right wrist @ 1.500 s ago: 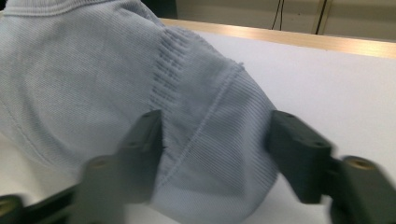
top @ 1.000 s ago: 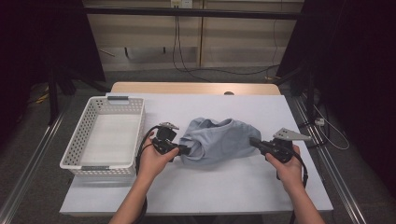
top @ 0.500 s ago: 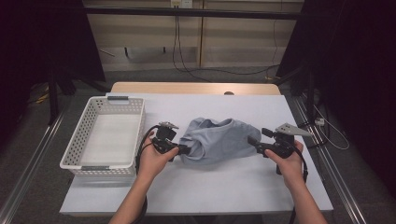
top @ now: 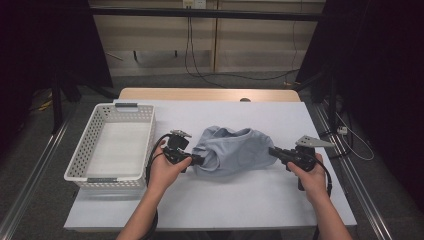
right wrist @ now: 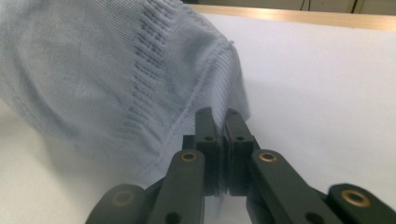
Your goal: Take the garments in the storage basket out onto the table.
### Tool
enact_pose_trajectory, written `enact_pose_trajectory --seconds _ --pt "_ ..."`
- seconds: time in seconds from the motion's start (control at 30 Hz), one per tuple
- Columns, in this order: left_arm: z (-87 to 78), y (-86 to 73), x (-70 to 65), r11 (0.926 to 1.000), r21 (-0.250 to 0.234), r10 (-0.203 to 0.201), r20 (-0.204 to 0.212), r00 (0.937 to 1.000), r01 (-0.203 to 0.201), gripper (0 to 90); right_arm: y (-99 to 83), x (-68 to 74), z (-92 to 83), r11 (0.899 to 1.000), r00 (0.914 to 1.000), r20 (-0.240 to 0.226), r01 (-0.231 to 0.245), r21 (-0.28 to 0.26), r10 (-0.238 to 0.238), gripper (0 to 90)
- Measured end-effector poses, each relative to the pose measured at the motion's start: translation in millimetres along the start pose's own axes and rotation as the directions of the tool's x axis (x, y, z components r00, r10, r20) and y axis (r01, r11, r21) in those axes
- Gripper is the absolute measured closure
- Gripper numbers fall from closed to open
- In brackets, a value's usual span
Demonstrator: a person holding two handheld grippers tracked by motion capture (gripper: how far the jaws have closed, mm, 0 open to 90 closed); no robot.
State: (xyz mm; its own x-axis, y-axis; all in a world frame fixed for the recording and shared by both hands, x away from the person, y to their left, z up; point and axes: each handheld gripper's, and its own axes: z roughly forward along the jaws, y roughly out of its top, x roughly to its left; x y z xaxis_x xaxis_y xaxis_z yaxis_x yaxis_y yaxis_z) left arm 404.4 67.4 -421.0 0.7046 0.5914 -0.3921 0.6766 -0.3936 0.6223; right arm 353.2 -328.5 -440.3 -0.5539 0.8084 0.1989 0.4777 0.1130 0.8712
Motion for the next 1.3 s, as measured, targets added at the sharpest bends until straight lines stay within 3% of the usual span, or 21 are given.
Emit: enact_pose_trajectory --seconds 0.2,0.43,0.73,0.87,0.93,1.03,1.13,1.2,1.3 --pt "-5.9 3.1 -0.2 0.9997 -0.025 -0.004 -0.002 1.0 0.004 77.3 -13.3 -0.9 -11.6 0.999 0.9995 0.028 0.016 0.049 -0.017 87.0" --pt "-16.1 8.3 1.7 0.9988 -0.048 -0.002 -0.022 0.9997 0.001 65.3 -22.6 1.9 -14.1 0.991 0.9963 0.049 0.065 0.113 -0.071 86.8" --pt "-1.9 12.5 -1.9 0.9994 -0.024 0.025 -0.006 0.9997 -0.026 58.2 -24.5 3.8 -19.6 0.994 0.9973 0.049 0.05 0.095 -0.055 82.4" --pt "4.1 12.7 -3.2 0.9994 -0.012 0.031 0.006 0.9995 -0.031 56.6 -21.8 5.4 -23.9 0.996 0.9959 0.075 0.045 0.082 -0.052 71.1" --pt "6.3 13.0 -4.2 0.9994 -0.007 0.034 0.008 0.9994 -0.034 55.1 -17.4 7.1 -27.7 0.998 0.9954 0.085 0.04 0.053 -0.045 58.8" --pt "8.7 13.5 -6.0 0.9992 -0.004 0.04 0.01 0.9991 -0.04 55.1 -9.8 12.5 -31.8 1.0 0.9976 0.067 0.017 0.01 -0.018 41.3" --pt "10.6 13.2 -7.1 0.9992 0.0 0.041 0.012 0.9991 -0.041 54.4 -3.7 19.0 -31.1 1.0 0.9987 0.05 0.011 -0.021 -0.01 29.8" --pt "11.8 12.6 -7.2 0.9992 0.006 0.039 0.012 0.9992 -0.039 54.3 0.6 22.4 -28.8 0.999 0.9982 0.059 0.014 -0.039 -0.011 26.4" --pt "14.1 11.1 -6.4 0.9992 0.012 0.038 0.01 0.9992 -0.038 54.1 8.4 26.5 -26.0 0.996 0.995 0.083 0.06 -0.061 -0.055 24.9"
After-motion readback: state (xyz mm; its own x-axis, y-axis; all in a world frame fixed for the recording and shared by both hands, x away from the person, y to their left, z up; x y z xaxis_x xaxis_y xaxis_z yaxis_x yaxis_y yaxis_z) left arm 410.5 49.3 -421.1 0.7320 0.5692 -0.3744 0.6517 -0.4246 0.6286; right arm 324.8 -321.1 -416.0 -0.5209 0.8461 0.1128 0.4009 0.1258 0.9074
